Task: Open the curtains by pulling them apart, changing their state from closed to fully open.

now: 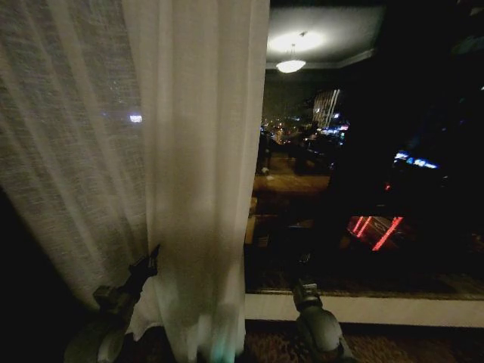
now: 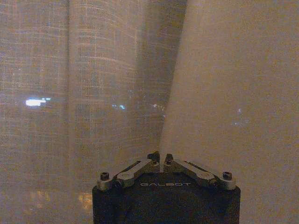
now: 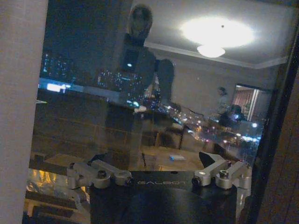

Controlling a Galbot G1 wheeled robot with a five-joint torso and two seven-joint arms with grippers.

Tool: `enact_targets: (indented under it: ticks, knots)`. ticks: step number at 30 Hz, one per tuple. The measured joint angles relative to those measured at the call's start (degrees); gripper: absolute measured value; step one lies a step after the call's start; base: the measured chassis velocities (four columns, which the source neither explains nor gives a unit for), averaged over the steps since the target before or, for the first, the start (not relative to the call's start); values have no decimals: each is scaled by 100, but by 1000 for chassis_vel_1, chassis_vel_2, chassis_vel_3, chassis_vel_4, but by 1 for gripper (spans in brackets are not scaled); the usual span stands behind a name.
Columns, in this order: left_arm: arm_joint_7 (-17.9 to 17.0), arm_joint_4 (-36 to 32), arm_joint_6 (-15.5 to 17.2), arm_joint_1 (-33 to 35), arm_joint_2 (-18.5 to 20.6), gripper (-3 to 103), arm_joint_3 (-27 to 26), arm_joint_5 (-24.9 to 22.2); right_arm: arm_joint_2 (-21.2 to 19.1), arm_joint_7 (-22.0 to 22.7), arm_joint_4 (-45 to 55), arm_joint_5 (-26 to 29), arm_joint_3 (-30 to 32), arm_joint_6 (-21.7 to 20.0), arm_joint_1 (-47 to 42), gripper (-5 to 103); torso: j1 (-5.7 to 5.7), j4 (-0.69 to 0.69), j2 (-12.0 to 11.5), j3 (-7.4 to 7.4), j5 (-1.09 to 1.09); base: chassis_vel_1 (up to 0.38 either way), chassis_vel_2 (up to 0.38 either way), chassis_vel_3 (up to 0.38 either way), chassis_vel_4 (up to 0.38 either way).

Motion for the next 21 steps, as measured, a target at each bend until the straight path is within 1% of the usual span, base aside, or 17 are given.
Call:
enact_targets:
  ticks: [9, 10, 12, 13, 14, 15, 17, 19, 21]
  knots:
    - [2, -89, 0, 71, -4, 0, 2, 3, -4, 8, -16, -2, -42, 0, 16, 100, -4, 0, 2, -2, 0, 0, 0, 0, 0]
    - [29, -135, 1, 104, -9, -3, 11, 4, -6, 8, -17, -2, -48, 0, 19, 100, -4, 1, 2, -1, 0, 0, 0, 0, 0]
    - [49, -157, 2, 122, -14, -3, 17, 4, -8, 8, -17, -2, -52, 0, 20, 100, -3, 1, 2, -1, 0, 0, 0, 0, 0]
    - [78, -208, 5, 168, -34, 7, 36, 14, -15, 8, -18, 0, -59, 0, 22, 100, -3, 1, 1, -1, 0, 0, 0, 0, 0]
    - [90, -257, 7, 212, -58, 12, 59, 51, -22, 8, -23, 4, -64, 0, 25, 100, -3, 1, 2, -1, 0, 0, 0, 0, 0]
    - [90, -257, 7, 212, -58, 12, 59, 51, -22, 8, -23, 4, -64, 0, 25, 100, -3, 1, 2, -1, 0, 0, 0, 0, 0]
    - [108, -367, 10, 331, -118, 23, 121, 169, -32, 6, -50, 13, -70, 0, 30, 100, -3, 0, 2, -1, 0, 0, 0, 0, 0]
    - [115, -423, 15, 397, -140, 23, 158, 233, -36, 5, -69, 15, -75, 0, 37, 100, -3, 0, 2, -1, 0, 0, 0, 0, 0]
    - [143, -506, 28, 537, -176, 34, 221, 368, -39, 3, -111, 18, -107, 0, 62, 100, -4, 0, 2, -1, 0, 0, 0, 0, 0]
